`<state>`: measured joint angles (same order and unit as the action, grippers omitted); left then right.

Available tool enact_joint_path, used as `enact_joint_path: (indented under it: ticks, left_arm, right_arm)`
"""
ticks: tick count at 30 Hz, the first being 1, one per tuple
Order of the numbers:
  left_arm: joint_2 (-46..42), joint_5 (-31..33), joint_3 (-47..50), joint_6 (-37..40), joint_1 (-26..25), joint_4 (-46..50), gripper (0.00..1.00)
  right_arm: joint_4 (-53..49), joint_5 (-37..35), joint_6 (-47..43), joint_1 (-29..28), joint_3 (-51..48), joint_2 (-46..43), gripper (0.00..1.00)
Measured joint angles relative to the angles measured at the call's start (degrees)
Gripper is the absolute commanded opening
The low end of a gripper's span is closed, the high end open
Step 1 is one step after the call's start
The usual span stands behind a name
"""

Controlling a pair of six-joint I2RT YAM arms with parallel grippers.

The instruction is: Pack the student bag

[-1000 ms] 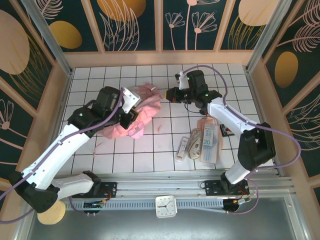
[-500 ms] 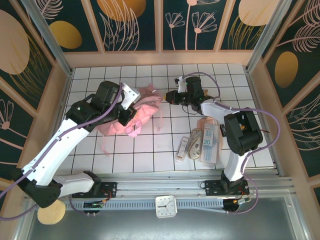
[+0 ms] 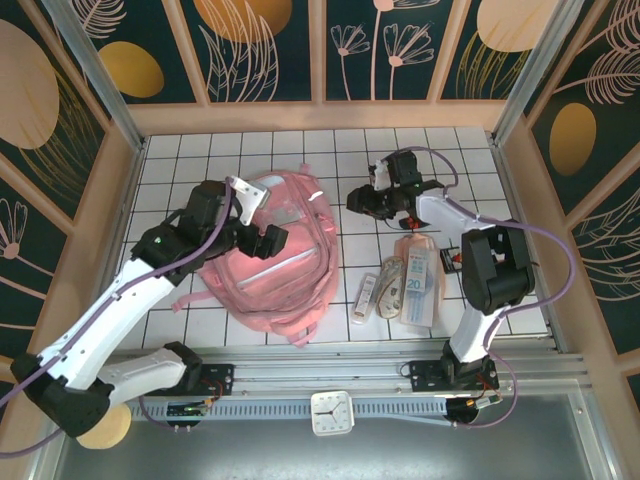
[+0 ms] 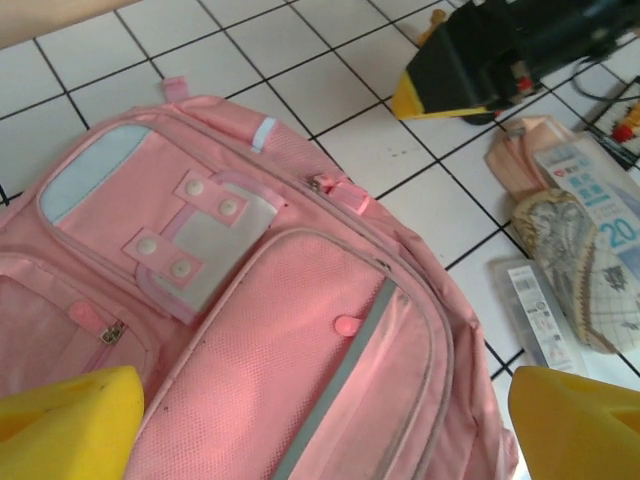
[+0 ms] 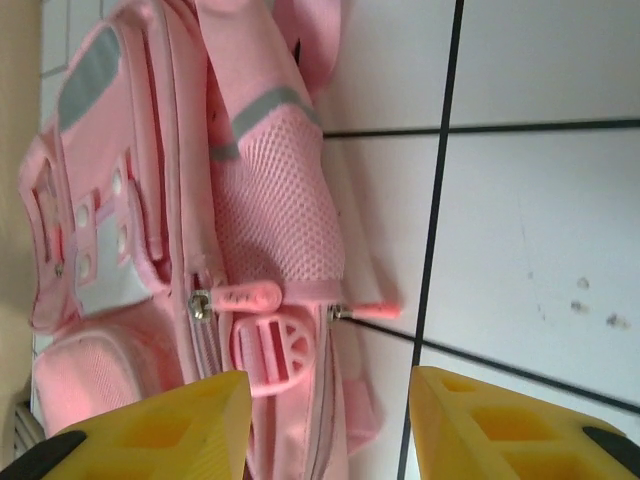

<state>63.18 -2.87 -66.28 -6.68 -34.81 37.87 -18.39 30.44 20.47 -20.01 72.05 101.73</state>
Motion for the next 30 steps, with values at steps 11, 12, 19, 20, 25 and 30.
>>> enact_joint_path:
  ticks: [11, 12, 19, 20, 25, 30]
  left_arm:
    - [10.71, 4.74, 3.30, -8.00, 0.04, -4.28, 0.94]
    - [11.34, 5.09, 3.30, -8.79, 0.07, -4.66, 0.94]
    - [12.72, 5.33, 3.63, -12.09, 1.53, -4.85, 0.94]
    - [12.72, 5.33, 3.63, -12.26, 1.70, -4.83, 0.94]
    - [11.96, 5.33, 5.14, -13.16, 2.32, -4.83, 0.94]
    - [11.82, 5.35, 8.48, -14.03, 3.54, -4.83, 0.94]
  right_arm:
    - [-9.20, -1.07, -11.37, -7.67, 14.05, 10.58, 0.45]
    - [-7.56, -1.49, -13.05, -8.28, 13.27, 10.84, 0.45]
    - [7.39, -0.52, -28.48, -7.32, 0.52, 8.44, 0.43]
    - [8.50, 0.09, -31.30, -6.88, -0.09, 8.44, 0.43]
    - [13.46, 2.29, -43.71, -5.44, -1.44, 8.44, 0.44]
    - [15.93, 2.36, -54.05, -6.29, -1.55, 8.94, 0.46]
